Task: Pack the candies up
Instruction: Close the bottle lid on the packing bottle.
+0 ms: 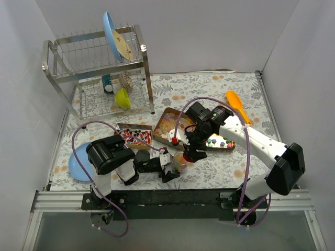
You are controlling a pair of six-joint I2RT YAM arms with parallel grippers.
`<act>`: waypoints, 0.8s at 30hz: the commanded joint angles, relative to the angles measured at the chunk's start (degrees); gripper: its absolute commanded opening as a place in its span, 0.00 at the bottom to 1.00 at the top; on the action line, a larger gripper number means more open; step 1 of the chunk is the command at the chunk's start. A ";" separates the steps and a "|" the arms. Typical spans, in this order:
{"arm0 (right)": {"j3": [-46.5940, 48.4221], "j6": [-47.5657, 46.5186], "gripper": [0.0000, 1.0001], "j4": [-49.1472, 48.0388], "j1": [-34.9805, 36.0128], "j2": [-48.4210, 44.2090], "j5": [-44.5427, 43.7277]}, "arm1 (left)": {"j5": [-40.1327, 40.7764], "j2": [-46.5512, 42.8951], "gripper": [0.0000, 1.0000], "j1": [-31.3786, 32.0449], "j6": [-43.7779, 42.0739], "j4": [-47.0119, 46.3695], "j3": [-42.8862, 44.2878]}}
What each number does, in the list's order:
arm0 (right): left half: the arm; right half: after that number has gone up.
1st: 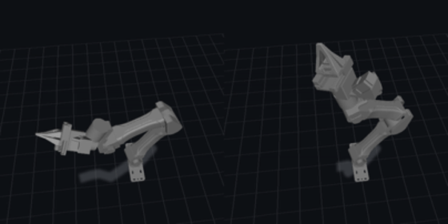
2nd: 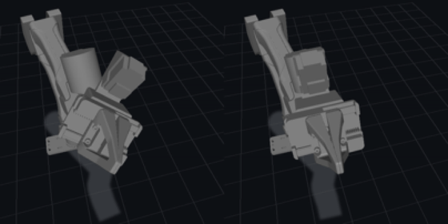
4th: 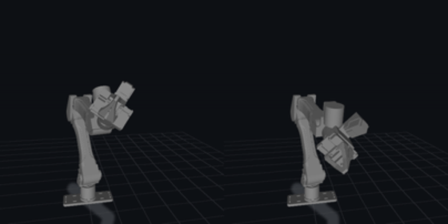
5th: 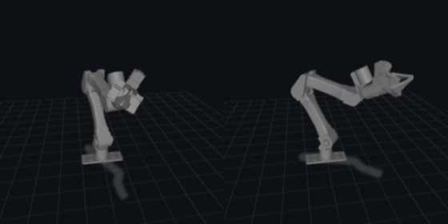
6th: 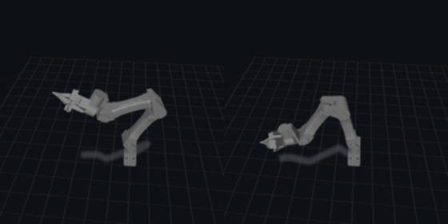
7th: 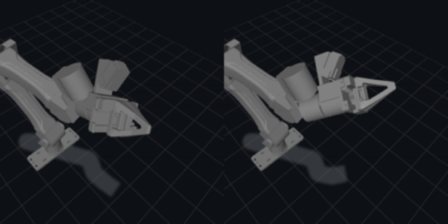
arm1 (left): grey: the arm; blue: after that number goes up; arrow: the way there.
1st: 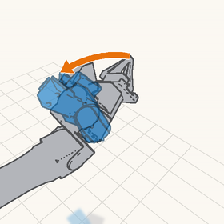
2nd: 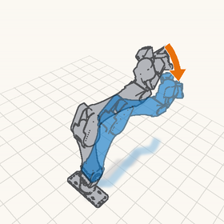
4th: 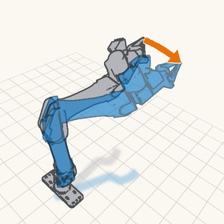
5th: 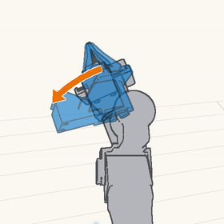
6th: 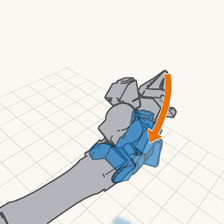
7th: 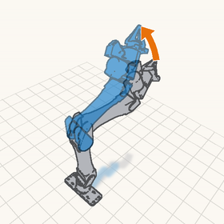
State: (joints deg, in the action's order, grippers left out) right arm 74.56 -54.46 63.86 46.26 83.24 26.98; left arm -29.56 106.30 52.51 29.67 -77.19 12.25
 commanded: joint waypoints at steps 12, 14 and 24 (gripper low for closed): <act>4.18 0.67 0.53 -0.49 2.08 1.66 -0.97 | -0.41 7.96 0.45 1.19 0.47 -21.08 -1.88; 4.18 0.58 0.54 -0.66 2.87 1.84 -1.05 | -0.41 8.04 0.43 1.19 0.48 -20.81 -1.70; 1.81 1.99 0.53 -4.97 7.62 2.63 -3.34 | -1.11 8.40 0.14 1.19 1.27 -19.93 -1.53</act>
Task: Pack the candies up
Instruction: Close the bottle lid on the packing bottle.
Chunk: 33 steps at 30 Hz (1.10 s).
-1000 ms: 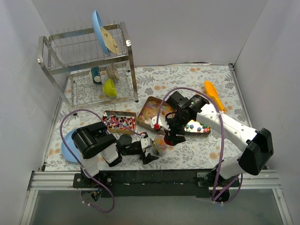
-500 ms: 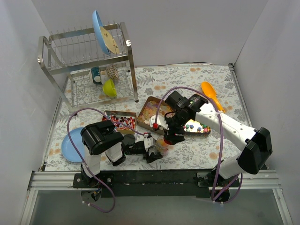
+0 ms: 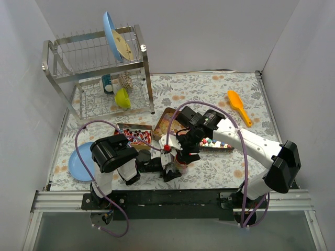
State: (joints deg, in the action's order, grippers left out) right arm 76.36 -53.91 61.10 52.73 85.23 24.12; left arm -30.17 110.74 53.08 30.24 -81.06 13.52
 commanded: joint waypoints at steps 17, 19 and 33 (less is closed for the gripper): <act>-5.16 5.82 0.72 -7.05 2.90 -0.94 -5.31 | -1.29 3.70 0.08 0.62 -0.44 -14.13 -2.71; -5.69 6.36 0.79 -6.26 2.82 -1.64 -6.98 | -1.03 3.43 0.08 0.62 -0.53 -14.13 -3.06; -12.47 6.44 0.87 -1.77 -6.75 -12.45 -9.44 | -4.63 0.89 0.02 0.71 -1.23 -9.48 -3.76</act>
State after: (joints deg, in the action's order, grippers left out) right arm 63.70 -49.47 59.22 49.54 74.89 15.68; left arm -31.35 110.32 53.06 29.89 -81.03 13.13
